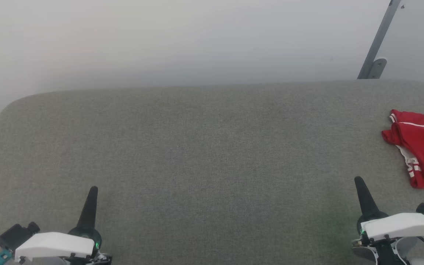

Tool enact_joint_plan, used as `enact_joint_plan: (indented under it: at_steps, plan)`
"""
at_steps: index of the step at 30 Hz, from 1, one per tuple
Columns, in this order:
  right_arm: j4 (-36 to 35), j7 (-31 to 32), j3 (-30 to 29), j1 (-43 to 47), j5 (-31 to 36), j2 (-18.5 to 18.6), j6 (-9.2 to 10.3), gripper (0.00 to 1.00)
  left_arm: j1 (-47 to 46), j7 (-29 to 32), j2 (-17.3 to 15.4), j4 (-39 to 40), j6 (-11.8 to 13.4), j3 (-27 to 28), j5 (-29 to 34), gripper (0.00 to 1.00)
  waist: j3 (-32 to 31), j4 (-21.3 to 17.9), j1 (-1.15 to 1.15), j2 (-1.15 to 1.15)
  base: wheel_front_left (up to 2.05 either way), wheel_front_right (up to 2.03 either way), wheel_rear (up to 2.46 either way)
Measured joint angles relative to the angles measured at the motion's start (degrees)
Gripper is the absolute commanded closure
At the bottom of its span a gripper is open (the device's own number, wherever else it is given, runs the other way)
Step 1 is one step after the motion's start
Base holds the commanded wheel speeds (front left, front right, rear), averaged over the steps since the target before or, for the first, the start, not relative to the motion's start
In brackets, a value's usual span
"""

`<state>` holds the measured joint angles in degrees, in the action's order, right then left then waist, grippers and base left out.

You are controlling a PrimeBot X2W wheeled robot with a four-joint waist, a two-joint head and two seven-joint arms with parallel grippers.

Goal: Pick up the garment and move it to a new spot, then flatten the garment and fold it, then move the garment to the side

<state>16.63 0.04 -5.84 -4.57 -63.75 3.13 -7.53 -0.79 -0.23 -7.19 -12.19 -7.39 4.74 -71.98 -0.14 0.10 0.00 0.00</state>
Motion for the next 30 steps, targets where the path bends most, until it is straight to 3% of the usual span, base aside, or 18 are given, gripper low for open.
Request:
enact_joint_plan:
  at_steps: [30]
  plan:
    - [-1.46, 3.67, -0.36, -0.70, -16.34, -0.09, 0.04, 1.00, -2.99, 3.76, 2.35, -1.04, -0.01, 0.91, -11.44, 1.00, 0.16, -0.05, 0.00, 0.00, 0.00, 0.00, 0.00]
